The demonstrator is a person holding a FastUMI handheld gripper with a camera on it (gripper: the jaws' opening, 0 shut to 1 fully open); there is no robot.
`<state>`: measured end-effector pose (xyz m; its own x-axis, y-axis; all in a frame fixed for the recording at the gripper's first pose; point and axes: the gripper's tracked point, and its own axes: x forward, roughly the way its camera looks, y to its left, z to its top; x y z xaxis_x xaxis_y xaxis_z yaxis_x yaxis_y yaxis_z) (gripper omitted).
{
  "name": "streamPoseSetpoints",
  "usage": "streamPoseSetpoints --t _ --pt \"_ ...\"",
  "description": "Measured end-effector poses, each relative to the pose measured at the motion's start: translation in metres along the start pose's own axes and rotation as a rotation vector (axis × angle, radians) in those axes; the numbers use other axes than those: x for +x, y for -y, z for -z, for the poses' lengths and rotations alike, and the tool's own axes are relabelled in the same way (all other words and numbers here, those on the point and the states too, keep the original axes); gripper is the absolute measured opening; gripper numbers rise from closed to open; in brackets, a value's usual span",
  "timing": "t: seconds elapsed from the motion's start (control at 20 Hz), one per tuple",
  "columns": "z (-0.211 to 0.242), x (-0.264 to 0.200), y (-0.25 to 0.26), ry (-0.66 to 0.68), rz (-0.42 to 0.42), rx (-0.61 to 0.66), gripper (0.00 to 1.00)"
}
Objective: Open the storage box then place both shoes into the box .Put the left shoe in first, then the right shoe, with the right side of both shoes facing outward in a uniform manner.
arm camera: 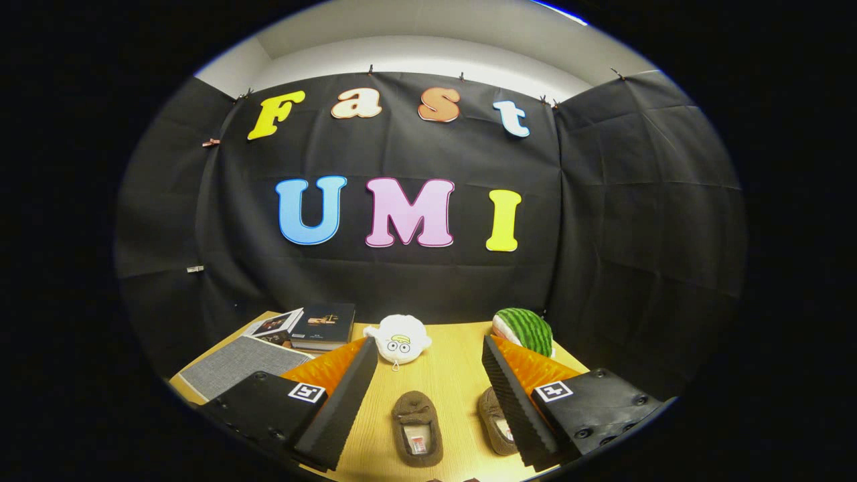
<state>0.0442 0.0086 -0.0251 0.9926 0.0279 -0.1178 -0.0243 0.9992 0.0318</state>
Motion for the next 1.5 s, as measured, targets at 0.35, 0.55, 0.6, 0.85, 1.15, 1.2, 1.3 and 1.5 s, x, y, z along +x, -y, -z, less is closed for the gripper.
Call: streamPoseSetpoints --t 0.35,0.55,0.6,0.85,1.15,1.2,1.3,1.5 --pt "0.012 0.025 -0.003 -0.078 -0.095 0.032 0.97" --pt "0.023 0.034 -0.016 -0.143 -0.184 0.073 0.98" --pt "0.025 0.035 -0.02 -0.157 -0.206 0.089 0.99" --pt "0.045 0.037 -0.044 -0.259 -0.327 0.172 0.98" --pt "0.095 0.022 -0.089 -0.529 -0.513 0.358 0.98" --pt "0.103 0.014 -0.098 -0.58 -0.55 0.389 0.98" --pt "0.115 -0.008 -0.118 -0.672 -0.638 0.466 0.98" --pt "0.14 -0.031 -0.153 -0.768 -0.805 0.51 0.98"
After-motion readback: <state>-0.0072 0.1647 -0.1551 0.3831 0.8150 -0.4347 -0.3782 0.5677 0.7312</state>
